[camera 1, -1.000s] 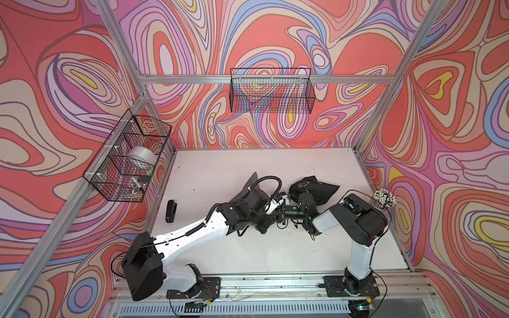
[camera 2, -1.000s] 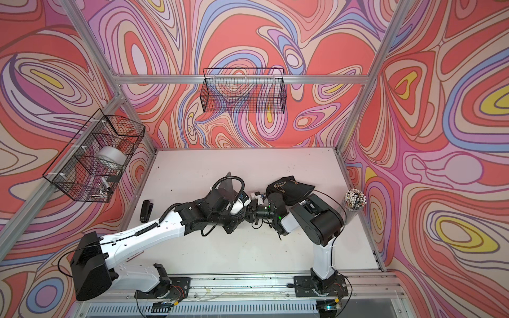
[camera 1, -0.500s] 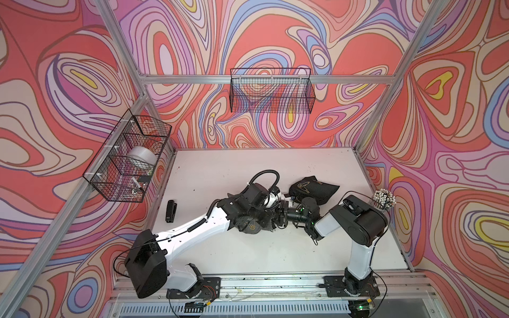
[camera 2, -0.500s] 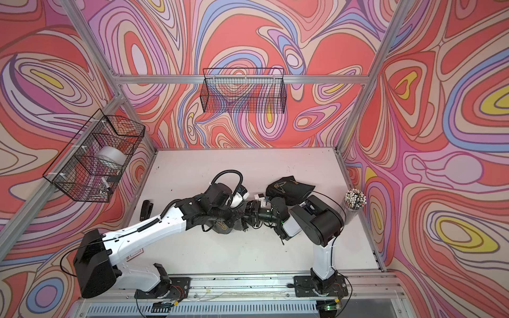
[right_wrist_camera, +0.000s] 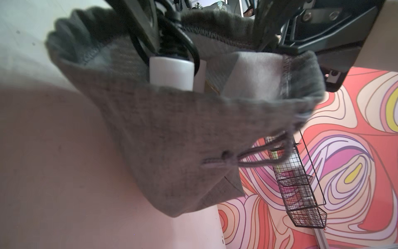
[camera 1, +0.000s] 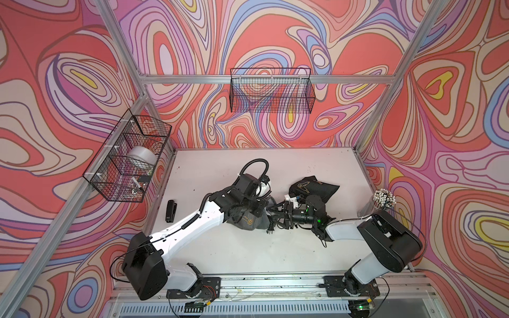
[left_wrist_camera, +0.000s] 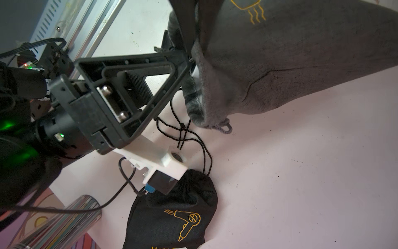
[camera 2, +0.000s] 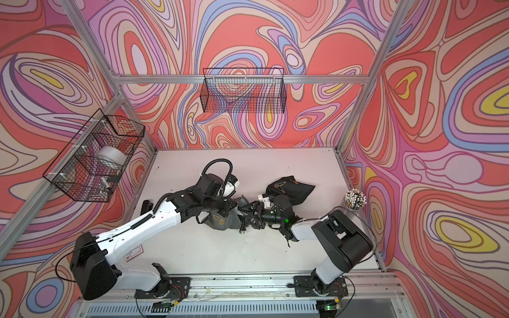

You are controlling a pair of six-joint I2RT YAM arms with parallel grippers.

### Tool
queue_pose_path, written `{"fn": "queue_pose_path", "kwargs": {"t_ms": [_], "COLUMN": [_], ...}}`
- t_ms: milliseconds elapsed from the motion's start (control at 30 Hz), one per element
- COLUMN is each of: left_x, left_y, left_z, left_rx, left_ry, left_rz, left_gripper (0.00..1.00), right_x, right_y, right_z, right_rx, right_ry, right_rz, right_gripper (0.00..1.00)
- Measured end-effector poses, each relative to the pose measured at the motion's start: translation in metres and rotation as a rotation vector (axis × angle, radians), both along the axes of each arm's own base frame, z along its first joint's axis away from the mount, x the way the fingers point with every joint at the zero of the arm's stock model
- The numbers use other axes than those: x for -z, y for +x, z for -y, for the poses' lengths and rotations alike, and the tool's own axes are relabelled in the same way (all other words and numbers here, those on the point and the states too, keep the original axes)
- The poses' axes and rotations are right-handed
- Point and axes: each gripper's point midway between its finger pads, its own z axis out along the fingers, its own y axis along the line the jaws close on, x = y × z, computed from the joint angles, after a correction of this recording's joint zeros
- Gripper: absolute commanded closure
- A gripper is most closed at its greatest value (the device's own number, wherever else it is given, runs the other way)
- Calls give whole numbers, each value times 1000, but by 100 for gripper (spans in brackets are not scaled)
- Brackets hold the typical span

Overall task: Pack away hair dryers
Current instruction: Place the hair dryer in the drawstring bag.

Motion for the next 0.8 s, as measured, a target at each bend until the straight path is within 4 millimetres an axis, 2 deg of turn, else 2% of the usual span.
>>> {"fn": "queue_pose_path", "kwargs": {"t_ms": [200,367,567,800], "left_x": [-7,-13,-18,-18], "left_y": [1,0,-2,-4], "left_z": [0,2,6,8], "left_rx": [-3,3,10,19], "left_ry": [-4,-19,-42,-53], "left_rz": [-3,-13,-24,-38], "left_gripper": [100,100,100,100], "right_x": [4,8,17,31], "right_y": [-11,-22,-34,-32], "right_z": [9,18,20,27], "right_rx": [-34,-60,-94,-83], "right_ry": [-123,-204,-282,-368], "right_rz": [42,89,137,169], "right_gripper": [42,44,47,49]}}
